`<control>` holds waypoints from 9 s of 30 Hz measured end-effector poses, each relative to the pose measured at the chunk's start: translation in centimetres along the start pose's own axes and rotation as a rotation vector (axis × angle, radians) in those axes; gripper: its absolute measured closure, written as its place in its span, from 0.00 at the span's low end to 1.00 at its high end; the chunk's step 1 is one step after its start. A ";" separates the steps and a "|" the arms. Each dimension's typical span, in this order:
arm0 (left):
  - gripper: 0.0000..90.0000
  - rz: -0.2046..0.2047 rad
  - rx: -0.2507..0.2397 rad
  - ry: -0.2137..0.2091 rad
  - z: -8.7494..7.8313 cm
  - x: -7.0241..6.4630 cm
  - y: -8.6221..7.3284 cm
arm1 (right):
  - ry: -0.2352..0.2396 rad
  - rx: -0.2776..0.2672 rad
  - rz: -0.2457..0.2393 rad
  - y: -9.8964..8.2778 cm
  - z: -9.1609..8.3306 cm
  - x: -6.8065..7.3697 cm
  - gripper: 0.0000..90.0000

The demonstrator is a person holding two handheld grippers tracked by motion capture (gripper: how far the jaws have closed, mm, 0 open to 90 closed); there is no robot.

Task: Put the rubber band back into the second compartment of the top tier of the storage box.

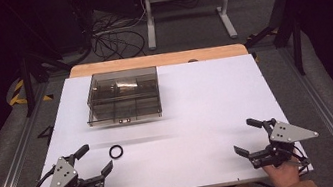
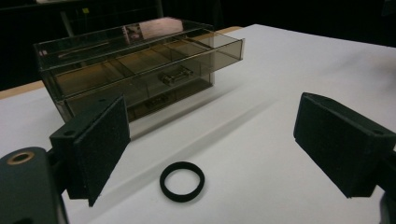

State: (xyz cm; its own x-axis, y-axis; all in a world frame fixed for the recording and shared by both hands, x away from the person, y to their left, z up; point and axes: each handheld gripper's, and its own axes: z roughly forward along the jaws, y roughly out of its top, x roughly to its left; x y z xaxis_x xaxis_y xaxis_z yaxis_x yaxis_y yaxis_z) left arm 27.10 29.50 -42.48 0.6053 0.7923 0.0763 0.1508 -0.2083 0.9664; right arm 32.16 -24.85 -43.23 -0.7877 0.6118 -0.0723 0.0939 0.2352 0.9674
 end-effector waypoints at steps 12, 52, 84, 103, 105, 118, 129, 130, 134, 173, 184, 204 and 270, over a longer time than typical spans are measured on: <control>0.20 0.007 0.039 -0.020 0.1 -0.1 0.3 | 0.016 -0.008 0.002 -0.1 0.1 0.1 0.05; 0.20 -0.024 0.096 -0.099 2.4 0.5 3.4 | 0.038 0.014 0.007 -0.3 0.4 0.8 0.06; 0.30 -0.048 0.248 -0.175 5.3 1.5 3.8 | 0.084 0.011 0.026 -0.6 0.6 0.5 0.06; 0.41 0.008 0.419 -0.166 7.0 1.9 3.2 | 0.115 0.007 0.043 -0.7 0.6 0.2 0.06; 0.41 0.008 0.438 -0.162 7.3 2.0 3.1 | 0.115 0.008 0.045 -0.7 0.6 0.2 0.06; 0.45 -0.048 0.534 -0.158 8.3 2.3 2.2 | 0.117 0.008 0.050 -0.8 0.7 0.1 0.06; 0.48 -0.100 0.607 -0.171 9.0 2.9 1.6 | 0.121 0.012 0.057 -0.8 0.8 0.1 0.06; 0.48 -0.105 0.614 -0.174 9.0 2.8 1.6 | 0.121 0.012 0.057 -0.8 0.8 0.1 0.06; 0.49 -0.104 0.639 -0.177 9.3 2.8 1.3 | 0.123 0.013 0.057 -0.8 0.8 0.1 0.06; 0.70 -0.068 0.720 -0.161 10.1 3.0 0.4 | 0.134 0.016 0.057 -0.9 0.9 0.1 0.06; 0.83 -0.041 0.732 -0.155 10.2 2.9 0.2 | 0.135 0.016 0.059 -0.9 0.9 0.1 0.06; 0.96 -0.024 0.740 -0.149 10.3 2.8 0.1 | 0.136 0.017 0.061 -0.9 0.9 0.0 0.06; 0.96 -0.145 0.116 -0.291 4.2 4.3 3.0 | 0.136 0.014 0.068 -1.0 0.9 -0.1 0.06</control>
State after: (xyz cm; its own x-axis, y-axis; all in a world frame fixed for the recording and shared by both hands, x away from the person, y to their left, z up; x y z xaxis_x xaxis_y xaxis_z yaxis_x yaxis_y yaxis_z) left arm 33.46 29.91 -40.29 0.7662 0.6251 -0.1488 0.3290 -0.1827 0.9265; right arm 32.69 -24.47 -44.37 -0.8541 0.5193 0.0281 0.1581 0.2078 0.9653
